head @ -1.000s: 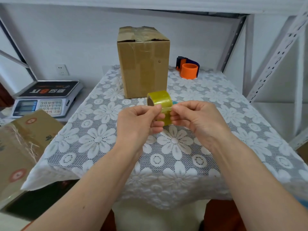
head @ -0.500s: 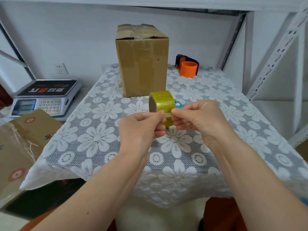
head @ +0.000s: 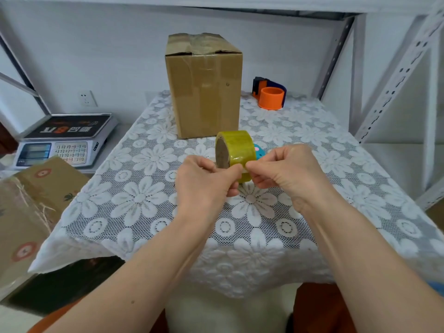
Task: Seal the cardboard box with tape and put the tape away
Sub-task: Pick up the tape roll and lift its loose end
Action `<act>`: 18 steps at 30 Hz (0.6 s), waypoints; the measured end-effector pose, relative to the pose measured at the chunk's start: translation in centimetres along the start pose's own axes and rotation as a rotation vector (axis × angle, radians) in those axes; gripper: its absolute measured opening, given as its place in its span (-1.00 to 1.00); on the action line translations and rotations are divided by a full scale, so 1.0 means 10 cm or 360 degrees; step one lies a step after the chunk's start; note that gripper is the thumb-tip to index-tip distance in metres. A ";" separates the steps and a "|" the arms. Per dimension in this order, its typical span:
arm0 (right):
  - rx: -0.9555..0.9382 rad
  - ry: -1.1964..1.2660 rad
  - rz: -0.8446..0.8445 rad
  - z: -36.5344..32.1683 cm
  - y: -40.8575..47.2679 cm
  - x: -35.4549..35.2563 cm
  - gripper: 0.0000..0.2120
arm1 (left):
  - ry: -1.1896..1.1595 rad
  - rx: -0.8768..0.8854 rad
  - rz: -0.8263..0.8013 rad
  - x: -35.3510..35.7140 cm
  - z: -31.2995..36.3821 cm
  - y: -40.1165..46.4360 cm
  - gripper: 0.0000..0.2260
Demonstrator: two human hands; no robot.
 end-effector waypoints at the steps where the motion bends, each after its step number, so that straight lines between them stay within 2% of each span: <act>1: -0.0005 -0.0008 0.0002 0.00 0.00 0.00 -0.84 | -0.0034 -0.0003 -0.0027 0.01 0.01 0.00 -0.67; 9: -0.0010 0.0069 0.0044 -0.03 -0.04 0.02 -0.89 | -0.0047 -0.0010 -0.0163 0.06 -0.02 0.02 -0.63; 14: 0.0048 0.0154 0.0041 -0.02 -0.07 0.03 -0.88 | -0.0012 0.0006 -0.0222 0.09 0.00 0.03 -0.92; 15: 0.0069 0.0190 0.0038 -0.02 -0.08 0.03 -0.86 | -0.0009 0.0009 -0.0229 0.09 -0.01 0.04 -0.90; 18: 0.0120 0.0352 0.0033 -0.01 -0.06 0.03 -0.61 | -0.0034 -0.0031 -0.0226 0.06 -0.02 0.06 -0.85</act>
Point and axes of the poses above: each hand's wrist, its own y-axis towards the middle knuckle, its own x-axis out of the palm, z = x × y, the point moved 7 cm from there along y, towards the middle knuckle, and after that the axes turned 4 degrees about z, right-handed, at the moved point
